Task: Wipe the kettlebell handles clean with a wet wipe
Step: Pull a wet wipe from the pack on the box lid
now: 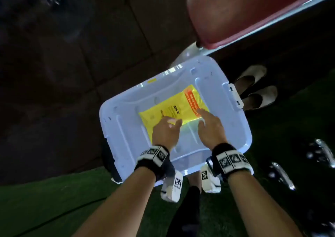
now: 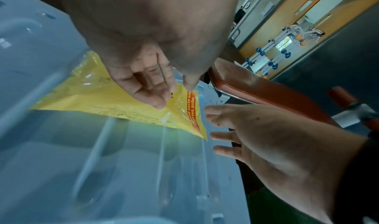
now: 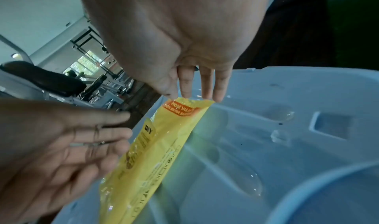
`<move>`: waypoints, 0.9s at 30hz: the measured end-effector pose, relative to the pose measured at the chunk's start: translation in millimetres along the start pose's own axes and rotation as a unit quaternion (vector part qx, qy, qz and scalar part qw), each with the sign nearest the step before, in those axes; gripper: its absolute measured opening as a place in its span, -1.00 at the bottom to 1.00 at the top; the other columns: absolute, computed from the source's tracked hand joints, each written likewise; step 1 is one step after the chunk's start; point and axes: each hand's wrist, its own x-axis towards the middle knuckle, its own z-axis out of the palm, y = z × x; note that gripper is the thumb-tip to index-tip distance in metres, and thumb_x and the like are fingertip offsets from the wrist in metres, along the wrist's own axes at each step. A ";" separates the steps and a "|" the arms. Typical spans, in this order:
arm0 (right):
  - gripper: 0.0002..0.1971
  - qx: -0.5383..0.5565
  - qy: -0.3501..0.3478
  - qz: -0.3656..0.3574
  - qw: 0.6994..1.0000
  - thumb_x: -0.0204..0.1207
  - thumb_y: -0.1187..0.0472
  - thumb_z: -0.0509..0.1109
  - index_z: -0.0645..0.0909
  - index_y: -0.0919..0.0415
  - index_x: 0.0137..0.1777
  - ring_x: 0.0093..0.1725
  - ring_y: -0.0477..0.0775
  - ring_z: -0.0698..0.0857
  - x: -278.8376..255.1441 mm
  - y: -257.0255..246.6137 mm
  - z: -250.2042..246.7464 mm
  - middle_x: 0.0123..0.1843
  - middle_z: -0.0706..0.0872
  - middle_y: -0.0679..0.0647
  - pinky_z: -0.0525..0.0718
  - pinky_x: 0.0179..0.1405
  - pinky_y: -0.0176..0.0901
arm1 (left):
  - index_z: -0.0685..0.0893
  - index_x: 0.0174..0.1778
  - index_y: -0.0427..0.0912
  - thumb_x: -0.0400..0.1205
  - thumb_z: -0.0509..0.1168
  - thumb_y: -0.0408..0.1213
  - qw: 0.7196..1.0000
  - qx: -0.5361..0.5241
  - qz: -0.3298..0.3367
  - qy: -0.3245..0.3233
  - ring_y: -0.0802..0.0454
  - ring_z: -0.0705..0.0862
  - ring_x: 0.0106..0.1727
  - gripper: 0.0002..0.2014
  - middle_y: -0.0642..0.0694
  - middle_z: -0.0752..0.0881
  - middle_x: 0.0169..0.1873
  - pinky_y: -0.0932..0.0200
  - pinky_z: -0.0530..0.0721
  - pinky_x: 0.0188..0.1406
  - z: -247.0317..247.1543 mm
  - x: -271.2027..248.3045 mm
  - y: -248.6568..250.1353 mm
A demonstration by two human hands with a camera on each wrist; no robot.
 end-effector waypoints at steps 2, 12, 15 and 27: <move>-0.35 -0.058 -0.010 -0.009 0.998 0.62 0.51 0.20 0.40 0.15 0.72 0.69 0.27 0.37 18.4 0.8 12.8 0.75 0.40 0.12 0.36 0.65 0.04 | 0.68 -0.01 -0.06 0.65 0.35 0.26 0.999 0.016 -0.027 0.032 -0.01 0.66 0.01 -0.59 0.03 0.73 -0.10 0.15 0.45 -0.03 2.3 26.5 6.8; -0.13 -0.160 -0.054 0.018 0.985 0.49 0.52 0.18 0.20 -0.02 0.81 0.79 0.18 0.09 25.6 8.1 36.3 0.86 0.08 -0.14 0.37 0.66 0.21 | 0.63 -0.06 -0.05 0.66 0.26 0.13 0.979 0.202 0.001 -0.010 -0.21 0.69 -0.07 -0.70 -0.05 0.72 -0.13 0.09 0.46 -0.20 -0.7 72.1 13.3; -0.14 -0.151 -0.044 0.014 0.987 0.49 0.52 0.20 0.24 -0.03 0.79 0.78 0.17 0.12 25.8 10.0 37.0 0.85 0.12 -0.15 0.38 0.65 0.22 | 0.53 -0.22 -0.03 0.63 0.31 -0.04 0.995 0.086 0.022 -0.035 -0.15 0.62 -0.19 -0.80 -0.01 0.67 -0.30 0.11 0.42 -0.31 -5.9 69.7 3.0; -0.81 -0.147 0.185 -0.088 0.968 0.56 -0.02 0.47 0.81 0.00 0.08 0.23 0.28 0.53 29.2 -24.0 75.1 0.16 0.66 0.19 0.54 0.25 0.26 | 0.69 -0.16 0.05 0.68 0.39 -0.07 0.996 -0.068 -0.041 -0.039 0.12 0.72 -0.22 -0.88 -0.02 0.79 -0.03 0.38 0.51 -0.34 -53.4 50.7 -79.5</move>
